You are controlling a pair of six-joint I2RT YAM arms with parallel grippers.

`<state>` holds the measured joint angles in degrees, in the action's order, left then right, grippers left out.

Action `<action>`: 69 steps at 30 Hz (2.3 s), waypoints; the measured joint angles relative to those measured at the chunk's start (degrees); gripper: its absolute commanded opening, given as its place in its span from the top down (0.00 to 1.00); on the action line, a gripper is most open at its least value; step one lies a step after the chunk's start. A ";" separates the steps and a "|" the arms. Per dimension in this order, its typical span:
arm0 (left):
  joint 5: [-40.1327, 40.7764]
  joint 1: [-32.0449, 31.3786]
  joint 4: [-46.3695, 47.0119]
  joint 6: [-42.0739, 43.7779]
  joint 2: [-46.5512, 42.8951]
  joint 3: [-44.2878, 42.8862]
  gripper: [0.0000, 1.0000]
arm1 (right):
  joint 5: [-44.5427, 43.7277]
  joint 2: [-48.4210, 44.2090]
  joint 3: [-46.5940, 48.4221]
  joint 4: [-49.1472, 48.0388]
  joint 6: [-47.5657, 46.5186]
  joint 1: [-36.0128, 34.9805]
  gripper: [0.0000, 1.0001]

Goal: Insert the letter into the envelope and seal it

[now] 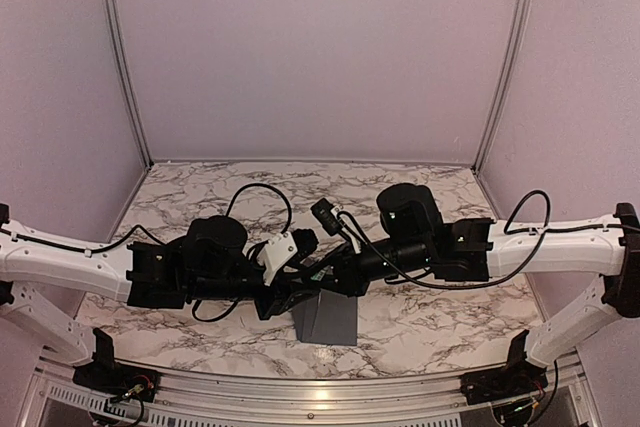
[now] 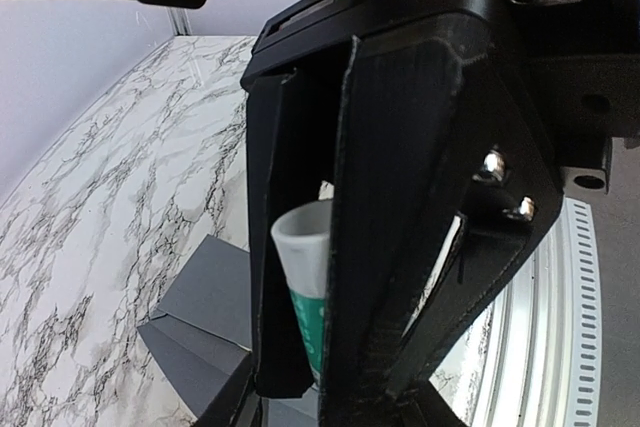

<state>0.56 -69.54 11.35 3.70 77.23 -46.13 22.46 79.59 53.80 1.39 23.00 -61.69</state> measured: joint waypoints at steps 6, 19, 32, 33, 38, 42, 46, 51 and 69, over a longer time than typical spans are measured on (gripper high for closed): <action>0.96 -0.07 1.46 -0.68 0.39 0.00 1.00 | -1.11 -1.18 -0.39 0.04 0.83 0.11 0.83; 1.40 -0.50 4.55 -0.63 -0.68 0.28 1.00 | -2.25 -4.20 -0.61 -1.90 2.01 0.20 0.88; 1.70 -0.63 5.86 -0.70 -1.44 0.96 1.00 | -4.11 -4.57 0.66 -1.40 0.96 0.20 0.41; 1.92 -0.63 5.97 -0.74 -1.57 1.03 1.00 | -4.90 -5.18 0.72 -0.92 0.79 0.20 0.41; 2.99 -0.66 6.75 -1.44 -2.95 1.57 1.00 | -9.88 -10.60 0.68 0.87 0.68 0.20 0.49; 4.02 -0.66 7.69 -2.19 -3.34 1.57 1.00 | -11.93 -14.27 0.31 0.48 1.01 0.20 0.59; 4.50 -0.66 7.91 -2.40 -3.34 1.57 1.00 | -11.65 -14.14 -0.42 -0.02 1.27 0.20 0.60; 4.48 -0.66 8.09 -2.51 -3.34 1.57 1.00 | -11.02 -12.04 -0.55 -0.07 1.31 0.20 0.67; 3.10 -0.59 8.00 -2.67 -3.19 1.57 1.00 | -8.33 -11.37 -1.95 -3.23 -0.72 0.20 0.83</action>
<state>3.66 -70.13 19.35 1.04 74.04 -44.56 14.13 68.23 51.86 -1.85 22.28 -61.49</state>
